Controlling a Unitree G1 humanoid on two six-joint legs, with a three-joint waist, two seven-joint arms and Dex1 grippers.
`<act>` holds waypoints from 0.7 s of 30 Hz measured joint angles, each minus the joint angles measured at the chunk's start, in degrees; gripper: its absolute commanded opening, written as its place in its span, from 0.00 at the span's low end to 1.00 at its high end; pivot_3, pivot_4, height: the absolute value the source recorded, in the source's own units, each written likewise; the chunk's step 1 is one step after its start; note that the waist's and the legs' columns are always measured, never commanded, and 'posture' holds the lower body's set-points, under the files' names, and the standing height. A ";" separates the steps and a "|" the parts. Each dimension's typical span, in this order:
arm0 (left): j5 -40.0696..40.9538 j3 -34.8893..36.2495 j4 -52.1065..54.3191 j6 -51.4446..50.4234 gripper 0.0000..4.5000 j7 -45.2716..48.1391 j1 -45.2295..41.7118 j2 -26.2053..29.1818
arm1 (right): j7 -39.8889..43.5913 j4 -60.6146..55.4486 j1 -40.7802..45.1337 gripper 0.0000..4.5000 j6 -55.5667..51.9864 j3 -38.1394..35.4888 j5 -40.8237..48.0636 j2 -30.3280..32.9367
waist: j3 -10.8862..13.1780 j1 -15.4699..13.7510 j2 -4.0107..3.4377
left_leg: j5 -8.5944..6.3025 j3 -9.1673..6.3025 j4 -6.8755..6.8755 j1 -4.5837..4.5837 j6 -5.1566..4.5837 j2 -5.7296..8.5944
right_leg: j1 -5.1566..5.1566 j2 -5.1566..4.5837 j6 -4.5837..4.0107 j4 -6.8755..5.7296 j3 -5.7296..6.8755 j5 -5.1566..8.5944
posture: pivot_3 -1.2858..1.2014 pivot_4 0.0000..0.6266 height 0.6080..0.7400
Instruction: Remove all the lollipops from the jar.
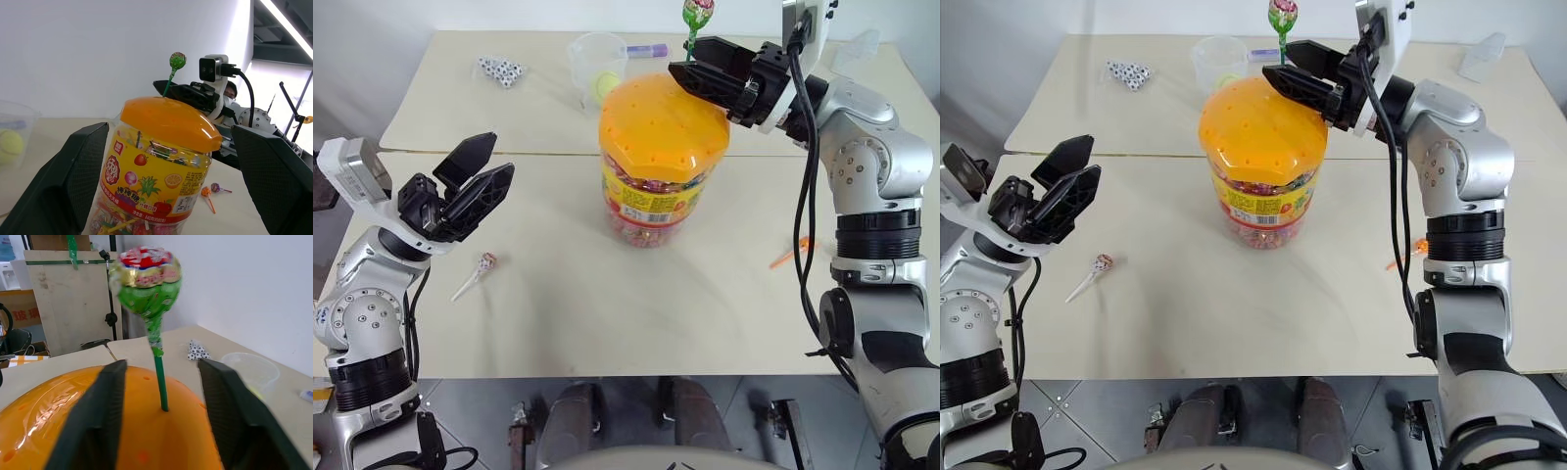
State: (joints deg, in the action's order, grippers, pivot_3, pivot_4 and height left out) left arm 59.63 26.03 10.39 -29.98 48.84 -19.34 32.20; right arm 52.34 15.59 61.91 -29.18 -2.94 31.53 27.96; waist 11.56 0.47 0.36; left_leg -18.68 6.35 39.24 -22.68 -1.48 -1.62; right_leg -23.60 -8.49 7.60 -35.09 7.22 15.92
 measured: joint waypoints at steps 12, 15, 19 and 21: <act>-0.12 -1.35 -0.13 0.05 0.94 2.35 -1.09 0.73 | 1.22 2.78 2.15 0.01 1.43 -9.15 5.03 0.05 | 0.00 -0.47 0.00 | 0.00 0.01 0.00 -0.03 0.00 0.03 | -0.02 -0.01 0.00 0.02 0.01 0.00 | 0.52 0.24 1.00; -3.28 -4.14 -0.17 0.72 0.94 6.01 -1.33 3.49 | 2.54 2.95 2.58 0.01 -0.63 -11.34 5.45 8.37 | 0.00 -0.71 0.00 | -0.02 -0.01 -0.02 -0.06 -0.03 0.13 | -0.01 -0.01 0.00 0.09 0.05 0.00 | 0.52 0.24 1.00; -8.78 -8.44 -0.18 3.27 0.94 11.80 -0.59 5.91 | 9.31 2.72 -7.12 0.01 -2.19 -7.19 -1.74 25.52 | -0.01 -0.71 0.03 | -0.06 0.05 -0.09 -0.05 -0.08 0.26 | 0.00 -0.01 0.00 0.21 0.04 0.00 | 0.52 0.24 1.00; -11.73 -10.85 -0.38 5.00 0.94 14.72 0.10 6.71 | 11.97 3.30 -16.59 0.01 -1.16 -4.82 -6.88 31.94 | -0.01 -0.52 0.03 | -0.06 0.21 -0.09 -0.04 -0.08 0.26 | -0.03 -0.01 0.00 0.26 -0.02 0.00 | 0.52 0.24 1.00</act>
State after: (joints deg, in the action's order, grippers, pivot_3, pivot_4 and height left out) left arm 47.91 15.18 10.01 -24.98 63.56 -19.24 38.91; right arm 64.30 18.88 45.32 -30.34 -7.76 24.65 59.89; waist 11.55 -0.05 0.39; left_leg -18.74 6.57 39.16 -22.72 -1.56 -1.36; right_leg -23.63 -8.49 7.61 -34.84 7.20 15.92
